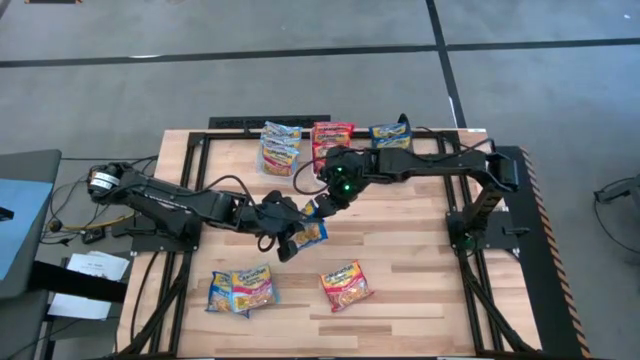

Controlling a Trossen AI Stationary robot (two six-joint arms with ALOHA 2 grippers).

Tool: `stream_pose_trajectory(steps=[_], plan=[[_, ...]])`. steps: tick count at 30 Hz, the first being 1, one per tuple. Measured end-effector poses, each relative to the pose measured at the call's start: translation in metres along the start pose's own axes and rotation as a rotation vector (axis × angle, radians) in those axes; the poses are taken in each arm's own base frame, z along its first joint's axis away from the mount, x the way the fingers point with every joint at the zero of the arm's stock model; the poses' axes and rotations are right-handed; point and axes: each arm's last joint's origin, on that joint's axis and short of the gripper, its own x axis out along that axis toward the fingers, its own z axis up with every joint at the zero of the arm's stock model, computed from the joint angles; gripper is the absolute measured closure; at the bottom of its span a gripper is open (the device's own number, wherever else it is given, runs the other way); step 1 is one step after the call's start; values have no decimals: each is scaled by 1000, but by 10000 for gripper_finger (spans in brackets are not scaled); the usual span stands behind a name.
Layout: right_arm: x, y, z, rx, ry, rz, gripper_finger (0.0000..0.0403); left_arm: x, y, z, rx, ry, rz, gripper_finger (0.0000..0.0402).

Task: Sort Maruchan noodles
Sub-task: Put the blue bag into the black bin

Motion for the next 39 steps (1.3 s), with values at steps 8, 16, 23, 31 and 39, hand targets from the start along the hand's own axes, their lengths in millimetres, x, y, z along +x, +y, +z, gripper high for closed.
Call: stream_pose_trajectory(steps=[8, 16, 23, 31, 39], plan=[[0, 2, 1, 19, -29, 6, 182, 1, 2, 5, 10, -36, -3, 401], [1, 3, 1, 11, -28, 10, 289, 2, 5, 7, 1, -48, 2, 401], [1, 3, 0, 5, -30, 2, 391, 3, 6, 8, -16, -48, 3, 401], [3, 5, -2, 2, -23, 3, 392, 6, 15, 12, -84, 18, -128, 396], [6, 8, -6, -5, -24, -8, 395, 9, 22, 16, -96, 66, -242, 341]])
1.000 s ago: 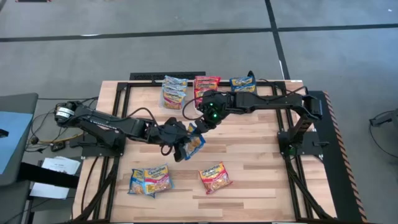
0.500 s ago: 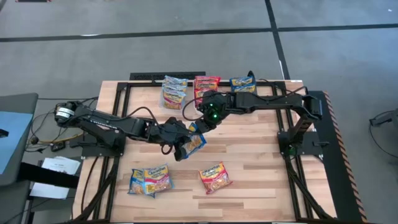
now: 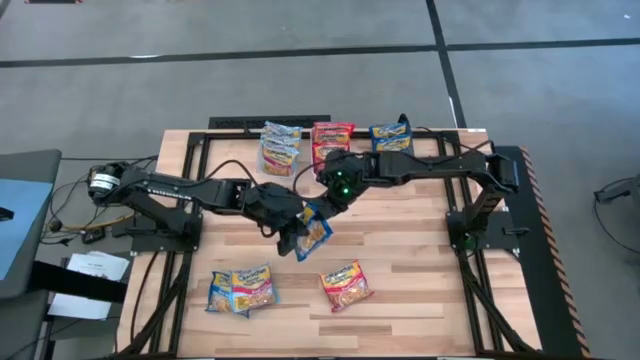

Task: Sort Maruchan noodles
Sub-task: Put the blue bag into the black bin

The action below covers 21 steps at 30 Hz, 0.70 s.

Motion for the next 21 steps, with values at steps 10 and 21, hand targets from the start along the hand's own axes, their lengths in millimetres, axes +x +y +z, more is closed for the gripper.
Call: stream_pose_trajectory(steps=[10, 21], plan=[[3, 0, -11, -13, 31, -72, 396, -3, 1, 8, -118, 8, -154, 303], [1, -2, -15, -59, 44, -113, 396, -32, -6, 20, -75, -138, -178, 306]])
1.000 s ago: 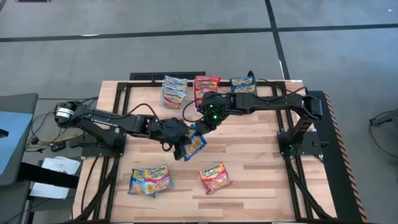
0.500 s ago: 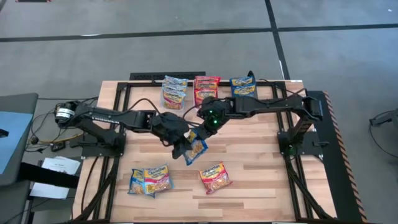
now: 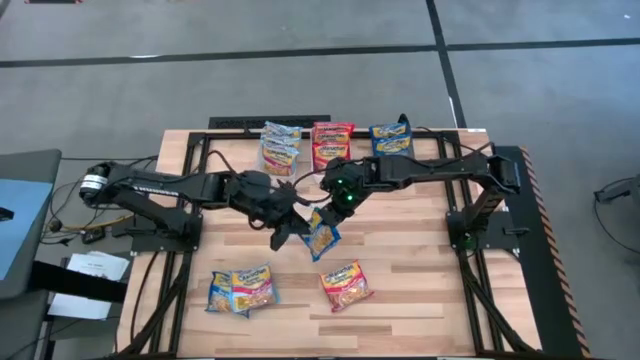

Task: Sort Maruchan noodles
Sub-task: Put the blue bag into the black bin

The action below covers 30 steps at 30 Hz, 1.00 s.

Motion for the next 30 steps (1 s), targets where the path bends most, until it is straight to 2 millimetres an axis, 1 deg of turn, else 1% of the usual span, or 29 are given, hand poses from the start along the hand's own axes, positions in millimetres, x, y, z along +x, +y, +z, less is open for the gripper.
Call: stream_pose_trajectory(steps=[3, 9, 14, 17, 19, 24, 30], plan=[[-11, -1, 1, -32, -15, -8, 396, -14, -4, 6, 34, -66, 19, 306], [-44, -5, 0, -81, -55, -63, 397, -43, -9, 15, 116, -218, 125, 306], [-81, -8, 1, -145, -118, -67, 397, -64, -10, 22, 194, -342, 257, 306], [-104, -14, 4, -173, -169, -74, 397, -74, -9, 29, 242, -425, 339, 306], [-120, -19, 5, -186, -201, -88, 397, -79, -7, 33, 274, -465, 384, 306], [-159, -30, 3, -246, -294, -120, 397, -89, -2, 45, 332, -556, 429, 306], [-193, -39, 1, -290, -393, -150, 397, -96, 9, 54, 392, -603, 517, 306]])
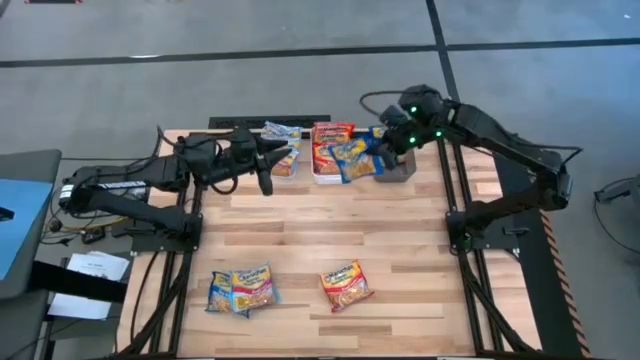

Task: Sort Maruchan noodles
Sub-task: Put the blue bag into the black bin

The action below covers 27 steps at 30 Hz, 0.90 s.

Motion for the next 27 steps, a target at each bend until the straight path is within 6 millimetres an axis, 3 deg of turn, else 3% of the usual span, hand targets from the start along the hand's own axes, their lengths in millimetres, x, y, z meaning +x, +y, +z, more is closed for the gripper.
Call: stream_pose_trajectory(steps=[13, 27], plan=[[-38, -26, 2, -58, -73, -43, 397, 8, 29, 11, 42, -107, 160, 306], [-62, -64, 8, -135, -126, 16, 397, 7, 34, 21, 17, -204, 181, 306]])
